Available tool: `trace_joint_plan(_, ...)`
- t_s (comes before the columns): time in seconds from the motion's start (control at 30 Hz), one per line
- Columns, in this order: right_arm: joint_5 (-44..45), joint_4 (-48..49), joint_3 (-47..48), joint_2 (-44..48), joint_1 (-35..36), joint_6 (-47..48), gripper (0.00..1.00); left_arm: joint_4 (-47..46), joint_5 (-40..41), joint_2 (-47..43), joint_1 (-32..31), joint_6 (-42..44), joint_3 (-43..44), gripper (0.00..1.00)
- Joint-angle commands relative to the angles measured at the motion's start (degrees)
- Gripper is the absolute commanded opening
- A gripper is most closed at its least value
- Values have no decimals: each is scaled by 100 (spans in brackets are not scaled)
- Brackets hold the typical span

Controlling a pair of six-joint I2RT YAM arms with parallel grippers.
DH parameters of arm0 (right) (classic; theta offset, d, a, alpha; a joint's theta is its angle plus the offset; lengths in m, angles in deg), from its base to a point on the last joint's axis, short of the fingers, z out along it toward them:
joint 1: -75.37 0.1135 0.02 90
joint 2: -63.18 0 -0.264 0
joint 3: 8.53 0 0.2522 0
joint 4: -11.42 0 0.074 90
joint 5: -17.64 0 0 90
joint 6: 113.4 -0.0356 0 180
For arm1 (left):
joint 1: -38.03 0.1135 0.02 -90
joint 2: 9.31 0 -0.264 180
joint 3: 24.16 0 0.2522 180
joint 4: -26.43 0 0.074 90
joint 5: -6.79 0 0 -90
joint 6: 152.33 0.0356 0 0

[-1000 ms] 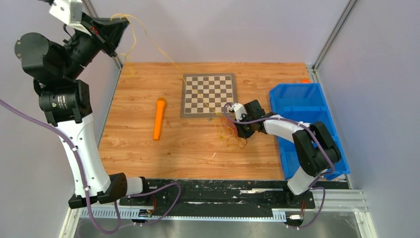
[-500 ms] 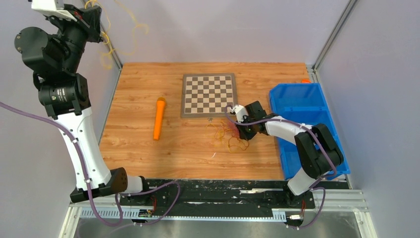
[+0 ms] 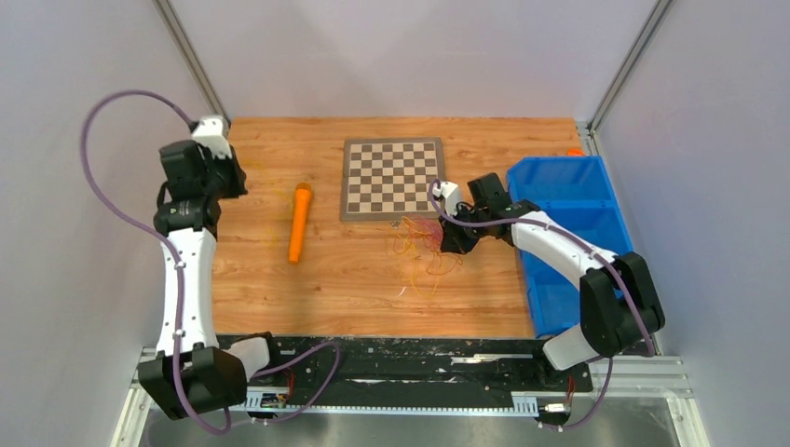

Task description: Untangle the cables

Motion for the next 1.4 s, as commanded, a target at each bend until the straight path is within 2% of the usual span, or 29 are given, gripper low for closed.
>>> trace_joint_plan(0.0,-780,-195,357,433,-7,186,0,-53,684,63,72,837,-953,44)
trace_joint_plan(0.03,-842,-201,365,504,-13,253,0,46,598,130,72,969,-1061,57)
trace_joint_plan(0.07,-910,-211,389,574,-15,317,0,140,188,236,72,1023,-1047,80)
trace_joint_plan(0.1,-971,-236,420,632,-11,374,0,407,-138,252,72,1160,-917,87)
trace_joint_plan(0.13,-1038,-259,454,696,-9,400,0,483,-1044,165,72,1242,-841,94)
trace_joint_plan(0.17,-1100,-280,504,766,-13,402,0,532,-1575,67,68,1470,-853,99)
trace_joint_plan(0.2,-1196,-295,556,813,-8,397,0,511,-2735,-198,44,1694,-968,99)
trace_joint_plan(0.27,-1436,-327,642,889,-11,364,0,325,-3555,-578,-352,1930,-1223,100)
trace_joint_plan(0.33,-1647,-329,714,949,10,317,0,440,-3618,-705,-1095,2360,-1375,100)
trace_joint_plan(0.37,-1699,-336,740,975,28,290,0,552,-3634,-693,-1659,2488,-1415,100)
trace_joint_plan(0.4,-1718,-332,760,1001,63,279,0,565,-3657,-642,-1892,2632,-1499,100)
trace_joint_plan(0.47,-1725,-362,792,1052,148,287,0,339,-3660,-505,-2651,2638,-1582,100)
trace_joint_plan(0.6,-1763,-372,793,1176,262,304,0,-269,-3558,-105,-3383,2310,-1541,100)
trace_joint_plan(0.7,-1788,-382,846,1253,272,277,0,-617,-3558,130,-3588,2065,-1601,100)
trace_joint_plan(0.77,-1776,-382,913,1342,272,247,0,-1079,-3474,-23,-3569,1779,-1889,100)
trace_joint_plan(0.83,-1767,-385,1004,1492,272,182,0,-2111,-3298,-601,-3386,1075,-2884,100)
trace_joint_plan(0.87,-1760,-381,1063,1557,269,132,0,-2953,-3124,-839,-3286,865,-3176,100)
trace_joint_plan(0.9,-1773,-387,1115,1613,268,60,0,-3205,-2753,-1299,-3268,741,-3629,100)
trace_joint_plan(0.97,-1876,-383,1208,1713,273,-70,0,-3196,-2425,-1773,-3246,973,-3966,100)
trace_joint_plan(1.0,-1924,-373,1247,1749,269,-135,0,-2899,-2389,-1890,-3249,1060,-4042,100)
trace_joint_plan(1.1,-2052,-380,1343,1799,280,-350,0,-2922,-2740,-2379,-3268,1190,-4555,100)
trace_joint_plan(1.2,-2101,-379,1396,1818,302,-487,0,-3860,-2738,-2204,-3650,1003,-4603,100)
trace_joint_plan(1.27,-2116,-384,1429,1828,330,-577,0,-4490,-2682,-1696,-3901,706,-4385,100)
trace_joint_plan(1.37,-2074,-382,1503,1814,400,-655,0,-5466,-2613,-1200,-4257,-196,-3862,100)
